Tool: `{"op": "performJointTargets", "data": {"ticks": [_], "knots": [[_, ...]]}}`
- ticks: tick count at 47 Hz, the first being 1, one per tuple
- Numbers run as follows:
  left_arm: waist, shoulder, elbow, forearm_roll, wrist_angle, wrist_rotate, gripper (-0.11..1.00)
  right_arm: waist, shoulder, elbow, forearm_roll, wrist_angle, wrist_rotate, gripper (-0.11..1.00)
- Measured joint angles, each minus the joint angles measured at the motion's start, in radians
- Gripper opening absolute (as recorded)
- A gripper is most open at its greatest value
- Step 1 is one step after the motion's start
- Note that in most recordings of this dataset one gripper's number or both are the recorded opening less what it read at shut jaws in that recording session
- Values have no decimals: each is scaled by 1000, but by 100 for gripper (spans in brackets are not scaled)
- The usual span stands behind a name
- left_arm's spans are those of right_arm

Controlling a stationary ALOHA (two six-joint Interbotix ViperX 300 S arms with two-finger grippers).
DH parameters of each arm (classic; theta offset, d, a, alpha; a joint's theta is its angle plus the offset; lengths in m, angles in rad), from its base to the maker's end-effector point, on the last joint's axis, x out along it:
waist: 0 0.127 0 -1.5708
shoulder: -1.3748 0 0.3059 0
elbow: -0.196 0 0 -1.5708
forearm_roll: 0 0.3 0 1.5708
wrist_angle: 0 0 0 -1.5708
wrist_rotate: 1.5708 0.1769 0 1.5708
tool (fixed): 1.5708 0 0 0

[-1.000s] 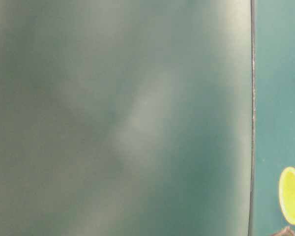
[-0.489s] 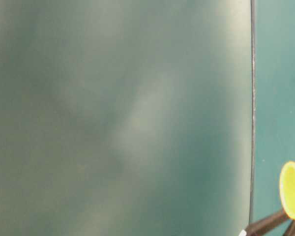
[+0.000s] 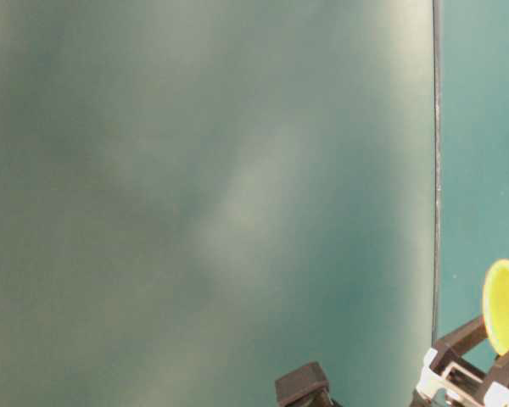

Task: Move the cup backward with left arm.

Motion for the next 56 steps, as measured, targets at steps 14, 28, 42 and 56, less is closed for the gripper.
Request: {"op": "performJointTargets", "data": {"ticks": [14,28,42,56], "knots": [[0,5,0,0,0,-2,67,0,0,0,-2,2,0,0],[0,5,-2,0,-2,2,67,0,2,0,0,0,-2,0],[32,3,-11,0,-5,2,67,-2,3,0,0,2,2,0],[127,-3,-17,0,-5,2,67,0,3,0,0,0,2,0]]}}
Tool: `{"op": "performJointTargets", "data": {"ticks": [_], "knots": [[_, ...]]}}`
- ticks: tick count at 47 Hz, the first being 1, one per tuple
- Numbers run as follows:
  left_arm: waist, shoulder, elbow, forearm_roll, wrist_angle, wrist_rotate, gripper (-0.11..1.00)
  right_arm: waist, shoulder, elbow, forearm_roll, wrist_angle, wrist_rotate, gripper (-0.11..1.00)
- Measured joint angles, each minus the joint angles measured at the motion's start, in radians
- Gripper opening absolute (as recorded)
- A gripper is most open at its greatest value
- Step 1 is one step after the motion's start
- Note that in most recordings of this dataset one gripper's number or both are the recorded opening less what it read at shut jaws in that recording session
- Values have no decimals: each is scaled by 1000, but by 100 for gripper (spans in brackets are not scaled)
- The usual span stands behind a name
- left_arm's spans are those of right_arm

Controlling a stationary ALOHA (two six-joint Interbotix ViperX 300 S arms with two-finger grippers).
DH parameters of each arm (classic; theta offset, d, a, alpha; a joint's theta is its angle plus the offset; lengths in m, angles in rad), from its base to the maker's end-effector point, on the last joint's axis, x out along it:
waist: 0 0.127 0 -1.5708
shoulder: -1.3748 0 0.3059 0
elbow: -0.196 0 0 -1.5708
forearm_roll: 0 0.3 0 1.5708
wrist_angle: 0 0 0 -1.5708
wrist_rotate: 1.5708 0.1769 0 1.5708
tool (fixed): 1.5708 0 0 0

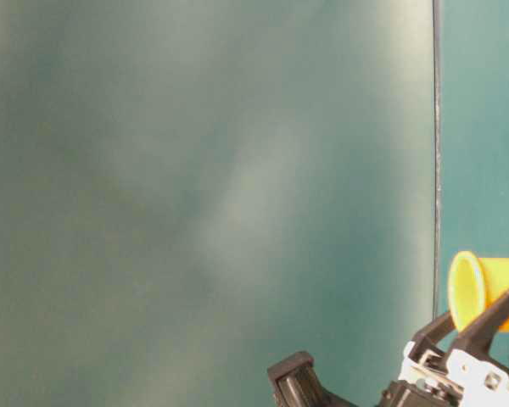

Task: Move the cup backward with left arm.
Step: 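Carry the held orange cup backward toward the far table edge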

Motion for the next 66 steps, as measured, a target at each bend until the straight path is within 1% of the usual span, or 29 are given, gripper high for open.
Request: {"op": "performJointTargets", "data": {"ticks": [12,26,35,57,66], "knots": [[67,0,-18,2,18,0,67,0,0,0,-2,2,0,0],[152,0,-71,11,107,6,67,0,0,0,0,0,0,0],[199,0,-95,12,112,49,67,0,-2,0,0,0,0,0],[337,18,-144,14,117,52,67,0,-2,0,0,0,0,0],[380,40,-173,12,138,52,66,0,-2,0,0,0,0,0]]}}
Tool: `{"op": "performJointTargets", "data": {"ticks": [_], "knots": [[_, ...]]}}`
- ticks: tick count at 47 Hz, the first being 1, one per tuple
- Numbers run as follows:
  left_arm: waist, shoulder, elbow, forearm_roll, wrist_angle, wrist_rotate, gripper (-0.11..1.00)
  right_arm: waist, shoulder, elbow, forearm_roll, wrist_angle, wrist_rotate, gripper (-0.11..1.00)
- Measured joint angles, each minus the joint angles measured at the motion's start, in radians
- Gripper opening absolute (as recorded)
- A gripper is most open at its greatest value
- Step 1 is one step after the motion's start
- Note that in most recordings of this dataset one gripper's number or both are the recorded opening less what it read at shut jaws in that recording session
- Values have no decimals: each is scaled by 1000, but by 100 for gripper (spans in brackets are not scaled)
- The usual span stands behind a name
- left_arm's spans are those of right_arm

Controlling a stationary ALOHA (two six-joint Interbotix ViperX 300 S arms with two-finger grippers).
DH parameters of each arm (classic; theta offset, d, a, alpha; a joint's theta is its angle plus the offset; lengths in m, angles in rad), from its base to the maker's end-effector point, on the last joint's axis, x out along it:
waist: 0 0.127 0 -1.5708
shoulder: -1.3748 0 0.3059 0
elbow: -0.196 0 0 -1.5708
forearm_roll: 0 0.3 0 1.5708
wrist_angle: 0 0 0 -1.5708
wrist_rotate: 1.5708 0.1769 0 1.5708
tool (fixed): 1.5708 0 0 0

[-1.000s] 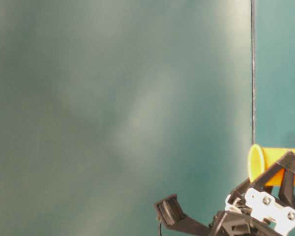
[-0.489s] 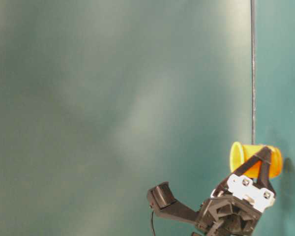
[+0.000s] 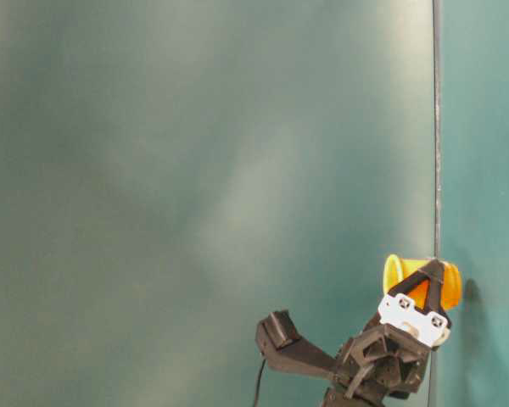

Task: Move the cup backward with left arm.
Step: 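Carry the held orange cup backward toward the far table edge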

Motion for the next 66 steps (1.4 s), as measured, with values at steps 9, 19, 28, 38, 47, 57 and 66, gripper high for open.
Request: {"op": "performJointTargets", "data": {"ticks": [9,19,28,38,47,57,66], "knots": [[38,15,-34,2,38,-2,66,0,0,0,0,0,0,0],[64,20,-51,0,43,-2,66,-2,0,0,0,0,0,0],[66,20,-54,0,49,-2,66,-2,0,0,0,-2,0,0],[66,21,-54,0,49,-5,66,0,0,0,0,0,0,0],[66,21,-54,2,49,-8,66,0,-2,0,-2,0,0,0],[66,20,-54,0,49,-9,66,0,0,0,0,0,0,0],[66,21,-54,0,49,-9,66,0,0,0,0,0,0,0]]}}
